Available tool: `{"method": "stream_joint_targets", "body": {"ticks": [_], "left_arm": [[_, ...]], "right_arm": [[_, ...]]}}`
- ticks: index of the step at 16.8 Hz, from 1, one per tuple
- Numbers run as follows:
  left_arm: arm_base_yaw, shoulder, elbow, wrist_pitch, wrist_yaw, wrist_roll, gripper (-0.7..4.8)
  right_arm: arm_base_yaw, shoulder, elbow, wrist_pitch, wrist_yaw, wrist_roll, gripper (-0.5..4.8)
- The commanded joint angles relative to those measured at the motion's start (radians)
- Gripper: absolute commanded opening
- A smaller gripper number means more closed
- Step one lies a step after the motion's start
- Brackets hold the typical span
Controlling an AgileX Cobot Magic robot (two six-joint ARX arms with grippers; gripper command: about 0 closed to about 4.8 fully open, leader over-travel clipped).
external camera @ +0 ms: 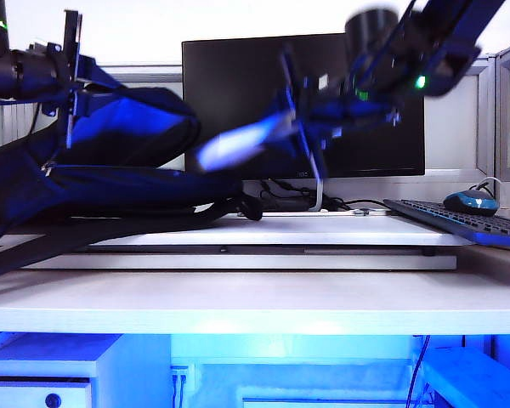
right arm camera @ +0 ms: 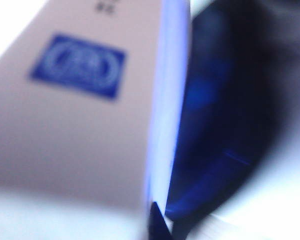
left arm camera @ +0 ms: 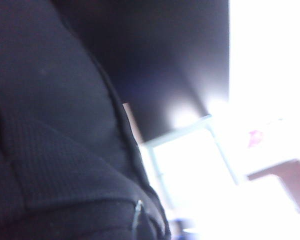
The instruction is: Pick up the book on the desk and put it into the open backpack.
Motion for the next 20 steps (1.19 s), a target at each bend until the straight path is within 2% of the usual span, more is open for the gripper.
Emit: {"method": "stream_joint_targets", "body": {"ticks": [1,6,10,12,19,20], "left_arm": [[-0.024,-0.022,0.021,0.190,0.160,-0.053,-0.06],[-0.029,-0.022,0.026,0.201,0.216,-0.071,-0.06],[-0.029,-0.022,0.027,0.244,0.230,-0.138,-0.06],[-0.037,-0.022,0.027,0.243,0.226,-0.139,-0.06],[-0.111,-0.021,0.027,0.153,0.187,-0.124,-0.05],[-0.111,-0.021,0.027,0.154,0.177,-0.117,0.20]], "right_arm": [[0.042,0.008,0.013,0.108,-0.025,0.020,-0.06],[0.115,0.124,0.191,0.117,-0.040,0.050,-0.06],[0.153,0.274,0.429,0.019,-0.043,0.084,-0.06],[0.166,0.338,0.515,-0.019,-0.047,0.083,-0.06],[0.170,0.389,0.546,-0.042,-0.028,0.071,-0.05],[0.169,0.389,0.546,-0.037,-0.020,0.068,0.28]]}}
